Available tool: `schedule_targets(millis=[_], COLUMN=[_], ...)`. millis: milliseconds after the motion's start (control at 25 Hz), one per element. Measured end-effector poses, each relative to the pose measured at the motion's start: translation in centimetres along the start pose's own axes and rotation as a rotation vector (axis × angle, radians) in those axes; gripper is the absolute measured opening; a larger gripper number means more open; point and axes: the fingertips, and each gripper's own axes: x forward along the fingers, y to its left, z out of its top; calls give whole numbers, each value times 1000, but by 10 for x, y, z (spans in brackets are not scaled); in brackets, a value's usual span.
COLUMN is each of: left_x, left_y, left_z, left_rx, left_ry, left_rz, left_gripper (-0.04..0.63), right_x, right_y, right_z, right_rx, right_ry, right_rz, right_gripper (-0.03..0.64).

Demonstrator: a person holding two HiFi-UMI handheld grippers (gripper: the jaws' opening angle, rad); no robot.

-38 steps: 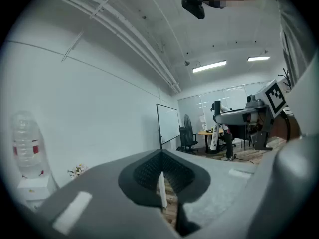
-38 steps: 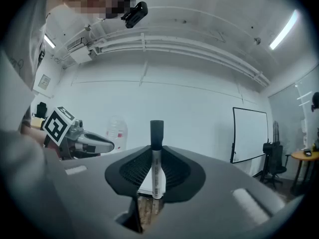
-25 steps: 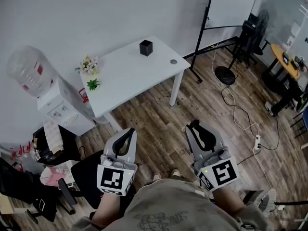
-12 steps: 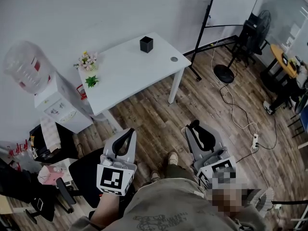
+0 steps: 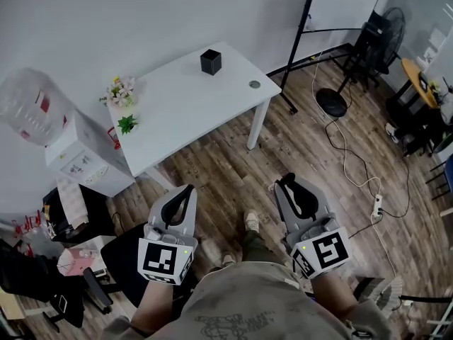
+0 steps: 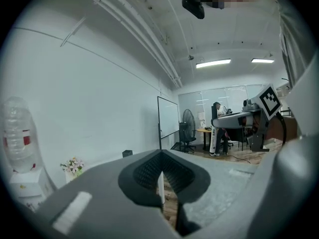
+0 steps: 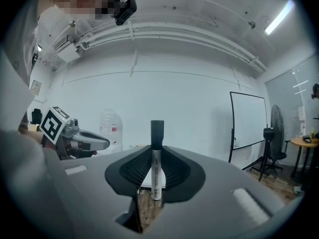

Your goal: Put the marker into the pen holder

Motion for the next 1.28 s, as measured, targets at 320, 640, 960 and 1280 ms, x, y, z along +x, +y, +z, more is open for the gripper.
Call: schedule_targets(millis=[320,640,960,1280], left_x=[81,162,235,276], left_y=[16,32,36,35], left_z=[16,39,40,40], left_rx=[23,37,61,26], left_ry=[-5,5,23,52], left_rz=[9,59,96,99], left_gripper=[1,0,0,2], right_x=[54,114,159,187], right_y=[-63,-133,-194,-230], right_z=[7,10,7,-1], right_rx=[12,29,29,64], right_ry=[-13,-20,-28,-18], right_rz=[24,78,134,163], right_gripper=[91,91,91,91])
